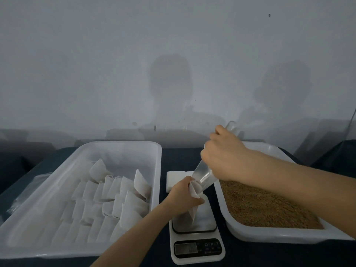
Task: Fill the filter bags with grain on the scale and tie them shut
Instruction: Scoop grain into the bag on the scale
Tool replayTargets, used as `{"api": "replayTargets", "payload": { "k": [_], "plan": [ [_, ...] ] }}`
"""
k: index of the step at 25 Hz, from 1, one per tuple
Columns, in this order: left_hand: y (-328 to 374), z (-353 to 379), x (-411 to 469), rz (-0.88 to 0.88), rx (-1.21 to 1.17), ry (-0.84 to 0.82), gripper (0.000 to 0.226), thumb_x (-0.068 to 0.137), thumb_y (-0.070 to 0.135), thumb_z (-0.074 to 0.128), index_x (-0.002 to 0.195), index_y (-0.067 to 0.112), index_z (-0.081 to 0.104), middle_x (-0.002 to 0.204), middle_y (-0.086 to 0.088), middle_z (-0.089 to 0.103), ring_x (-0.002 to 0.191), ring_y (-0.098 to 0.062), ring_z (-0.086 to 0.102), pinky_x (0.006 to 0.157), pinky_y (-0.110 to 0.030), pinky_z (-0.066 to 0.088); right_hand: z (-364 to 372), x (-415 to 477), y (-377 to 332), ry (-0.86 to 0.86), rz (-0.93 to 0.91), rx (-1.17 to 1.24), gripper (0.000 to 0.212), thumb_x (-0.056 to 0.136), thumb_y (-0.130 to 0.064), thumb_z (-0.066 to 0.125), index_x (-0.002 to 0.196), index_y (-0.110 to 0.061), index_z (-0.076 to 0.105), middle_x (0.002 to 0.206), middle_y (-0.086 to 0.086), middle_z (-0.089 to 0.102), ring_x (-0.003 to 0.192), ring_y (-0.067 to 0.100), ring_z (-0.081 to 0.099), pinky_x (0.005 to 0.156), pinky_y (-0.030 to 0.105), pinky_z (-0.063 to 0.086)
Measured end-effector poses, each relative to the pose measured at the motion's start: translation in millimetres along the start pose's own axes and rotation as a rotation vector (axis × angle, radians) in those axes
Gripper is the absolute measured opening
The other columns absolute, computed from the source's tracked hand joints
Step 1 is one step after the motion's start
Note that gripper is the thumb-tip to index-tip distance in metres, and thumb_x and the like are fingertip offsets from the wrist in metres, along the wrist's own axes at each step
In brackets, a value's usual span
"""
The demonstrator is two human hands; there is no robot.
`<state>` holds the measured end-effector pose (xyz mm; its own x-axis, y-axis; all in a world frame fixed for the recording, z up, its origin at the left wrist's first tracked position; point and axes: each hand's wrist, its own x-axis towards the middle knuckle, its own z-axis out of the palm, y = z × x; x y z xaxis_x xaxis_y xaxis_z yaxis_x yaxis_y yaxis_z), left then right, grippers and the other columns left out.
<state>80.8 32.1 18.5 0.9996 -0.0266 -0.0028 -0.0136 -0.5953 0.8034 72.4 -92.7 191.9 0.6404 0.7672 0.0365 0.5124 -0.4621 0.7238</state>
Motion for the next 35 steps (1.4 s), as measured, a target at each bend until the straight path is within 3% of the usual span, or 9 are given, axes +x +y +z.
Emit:
{"api": "replayTargets", "payload": {
  "k": [4, 8, 11, 16, 20, 25, 28, 31, 35],
  "plan": [
    [-3.1, 0.5, 0.2, -0.043, -0.023, -0.007, 0.058, 0.075, 0.030, 0.079, 0.117, 0.029, 0.038, 0.096, 0.015, 0.048, 0.081, -0.002, 0.051, 0.060, -0.011, 0.037, 1.8, -9.5, -3.6, 0.063, 0.020, 0.018, 0.016, 0.083, -0.004, 0.049, 0.083, -0.015, 0.060, 0.078, -0.001, 0.052, 0.081, 0.021, 0.040, 0.083, 0.033, 0.021],
    [-5.1, 0.9, -2.4, -0.026, -0.046, -0.021, 0.057, 0.072, 0.033, 0.081, 0.113, 0.031, 0.042, 0.097, 0.016, 0.051, 0.086, -0.002, 0.053, 0.065, -0.011, 0.040, 29.1, -48.4, 34.8, 0.184, 0.248, 0.108, 0.015, 0.081, -0.021, 0.058, 0.092, -0.029, 0.065, 0.090, -0.008, 0.061, 0.089, 0.016, 0.049, 0.086, 0.036, 0.023],
    [-3.7, 0.1, -5.0, -0.015, -0.053, -0.025, 0.057, 0.072, 0.034, 0.081, 0.113, 0.032, 0.042, 0.097, 0.017, 0.051, 0.088, -0.004, 0.053, 0.067, -0.013, 0.041, 79.6, -80.0, 58.3, 0.004, 0.394, 0.129, 0.023, 0.085, -0.029, 0.055, 0.104, -0.041, 0.062, 0.094, -0.016, 0.061, 0.091, 0.011, 0.050, 0.085, 0.034, 0.022],
    [-6.8, 0.3, -3.6, -0.001, -0.048, -0.007, 0.054, 0.072, 0.034, 0.080, 0.112, 0.031, 0.044, 0.098, 0.015, 0.054, 0.089, -0.004, 0.055, 0.070, -0.015, 0.044, 168.7, -108.0, 41.5, -0.166, 0.349, 0.299, 0.041, 0.088, -0.030, 0.058, 0.121, -0.051, 0.050, 0.116, -0.022, 0.055, 0.116, 0.005, 0.042, 0.109, 0.035, 0.014],
    [-4.7, -0.5, -4.2, 0.001, -0.039, -0.008, 0.054, 0.073, 0.036, 0.079, 0.112, 0.032, 0.043, 0.097, 0.017, 0.053, 0.088, -0.004, 0.055, 0.068, -0.014, 0.042, 202.8, -115.6, 20.8, -0.026, 0.321, 0.438, 0.034, 0.078, -0.026, 0.072, 0.106, -0.044, 0.066, 0.097, -0.018, 0.062, 0.101, 0.010, 0.055, 0.100, 0.033, 0.015],
    [-4.4, -0.9, -6.5, 0.003, -0.045, -0.011, 0.054, 0.073, 0.036, 0.079, 0.113, 0.032, 0.042, 0.097, 0.017, 0.052, 0.088, -0.004, 0.054, 0.069, -0.015, 0.042, 228.4, -119.5, 13.7, -0.100, 0.448, 0.800, 0.033, 0.089, -0.037, 0.056, 0.122, -0.042, 0.057, 0.100, -0.027, 0.054, 0.103, 0.003, 0.046, 0.106, 0.035, 0.024],
    [-5.0, -0.6, -5.8, -0.004, -0.046, -0.013, 0.058, 0.074, 0.036, 0.079, 0.120, 0.028, 0.044, 0.103, 0.012, 0.054, 0.093, -0.007, 0.055, 0.073, -0.017, 0.044, 232.8, -125.5, 14.8, -0.113, 0.502, 0.964, 0.032, 0.088, -0.034, 0.059, 0.120, -0.040, 0.060, 0.094, -0.023, 0.058, 0.093, 0.004, 0.051, 0.092, 0.035, 0.039],
    [-5.8, 0.0, -5.3, -0.001, -0.056, -0.014, 0.055, 0.074, 0.035, 0.079, 0.116, 0.030, 0.044, 0.101, 0.013, 0.054, 0.092, -0.007, 0.055, 0.074, -0.018, 0.045, 236.3, -131.9, 16.1, -0.076, 0.556, 1.037, 0.030, 0.087, -0.028, 0.063, 0.116, -0.035, 0.064, 0.092, -0.020, 0.060, 0.085, 0.000, 0.053, 0.074, 0.025, 0.038],
    [-6.9, -0.3, -5.1, 0.010, -0.051, -0.016, 0.052, 0.075, 0.035, 0.078, 0.113, 0.031, 0.043, 0.098, 0.016, 0.052, 0.089, -0.004, 0.054, 0.070, -0.014, 0.043, 234.5, -136.3, 25.0, -0.077, 0.602, 0.975, 0.029, 0.086, -0.026, 0.065, 0.114, -0.034, 0.065, 0.094, -0.016, 0.061, 0.089, 0.007, 0.053, 0.084, 0.032, 0.039]
  ]
}}
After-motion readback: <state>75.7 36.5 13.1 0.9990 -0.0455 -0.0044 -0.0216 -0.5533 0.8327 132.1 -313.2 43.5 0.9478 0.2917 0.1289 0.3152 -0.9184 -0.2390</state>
